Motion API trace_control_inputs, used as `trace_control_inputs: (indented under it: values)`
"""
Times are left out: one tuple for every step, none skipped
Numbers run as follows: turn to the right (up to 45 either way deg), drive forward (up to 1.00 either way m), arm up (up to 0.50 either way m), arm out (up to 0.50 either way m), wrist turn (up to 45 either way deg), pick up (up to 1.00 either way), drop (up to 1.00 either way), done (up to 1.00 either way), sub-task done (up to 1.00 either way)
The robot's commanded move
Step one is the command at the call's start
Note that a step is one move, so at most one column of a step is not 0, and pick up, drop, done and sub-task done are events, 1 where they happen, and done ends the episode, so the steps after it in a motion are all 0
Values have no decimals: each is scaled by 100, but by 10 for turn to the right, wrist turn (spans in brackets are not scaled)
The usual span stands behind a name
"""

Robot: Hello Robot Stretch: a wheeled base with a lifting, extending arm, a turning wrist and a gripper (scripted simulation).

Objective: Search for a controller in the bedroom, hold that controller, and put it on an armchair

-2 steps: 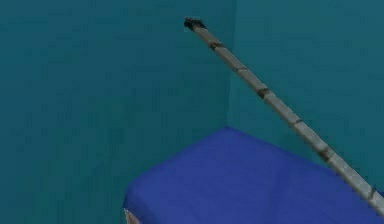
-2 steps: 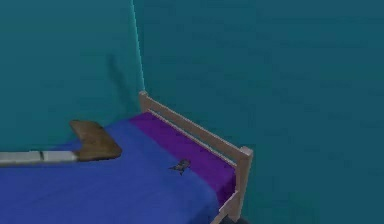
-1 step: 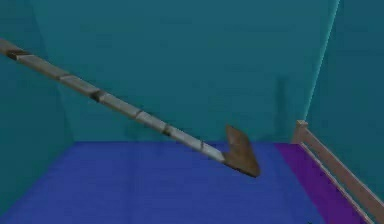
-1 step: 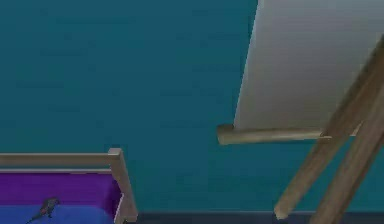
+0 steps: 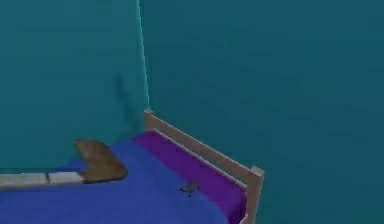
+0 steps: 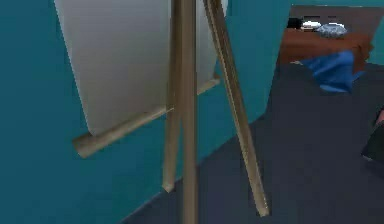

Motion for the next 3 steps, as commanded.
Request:
trace_control_inputs:
  values:
    - [360, 0, 0, 0, 0, 0, 0, 0, 0]
    - [0, 60, 0, 0, 0, 0, 0, 0, 0]
    - [-450, 0, 0, 0, 0, 0, 0, 0, 0]
